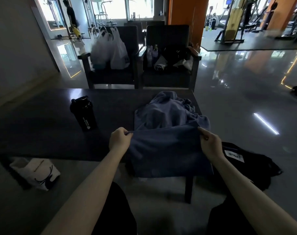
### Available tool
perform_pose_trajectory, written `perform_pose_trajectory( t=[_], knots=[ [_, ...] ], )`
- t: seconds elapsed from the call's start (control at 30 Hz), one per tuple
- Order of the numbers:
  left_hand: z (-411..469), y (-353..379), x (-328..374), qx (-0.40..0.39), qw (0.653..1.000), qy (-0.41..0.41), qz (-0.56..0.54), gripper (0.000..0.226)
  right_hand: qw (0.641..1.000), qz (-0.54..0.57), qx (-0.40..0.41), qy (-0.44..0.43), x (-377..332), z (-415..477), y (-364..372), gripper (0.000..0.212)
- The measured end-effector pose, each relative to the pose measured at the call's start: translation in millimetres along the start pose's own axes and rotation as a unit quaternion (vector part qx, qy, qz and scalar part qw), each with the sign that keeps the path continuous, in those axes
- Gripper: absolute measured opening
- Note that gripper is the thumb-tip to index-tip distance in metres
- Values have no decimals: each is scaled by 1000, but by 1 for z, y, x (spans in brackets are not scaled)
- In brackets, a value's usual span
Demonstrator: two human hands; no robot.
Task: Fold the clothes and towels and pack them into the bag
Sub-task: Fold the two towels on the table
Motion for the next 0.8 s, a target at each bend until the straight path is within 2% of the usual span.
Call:
perform_pose_trajectory(
  t=[0.1, 0.23, 0.47, 0.8],
  knots=[
    [26, 15, -3, -1, 1000, -9, 14, 14, 998, -48, -49, 7, 11, 24, 22, 42],
    [59, 40, -2, -18, 1000, -10, 22, 11, 995, -57, -83, 22, 29, 49, 46, 45],
    [89, 65, -2, 6, 999, -3, 48, 15, 994, -73, -71, 35, 58, 70, 67, 46],
    [82, 82, -10, 12, 988, 47, 150, 21, 969, -239, -63, -12, 53, 60, 79, 43]
  ],
)
Point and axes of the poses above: each hand's wrist, its own z-axis towards the middle knuckle, its own y-axis out of the palm, x = y × z, the point moved 7 cm from there along z, towards the middle knuckle, and after that the axes turned 2 degrees about -x, right-handed, at the moved point
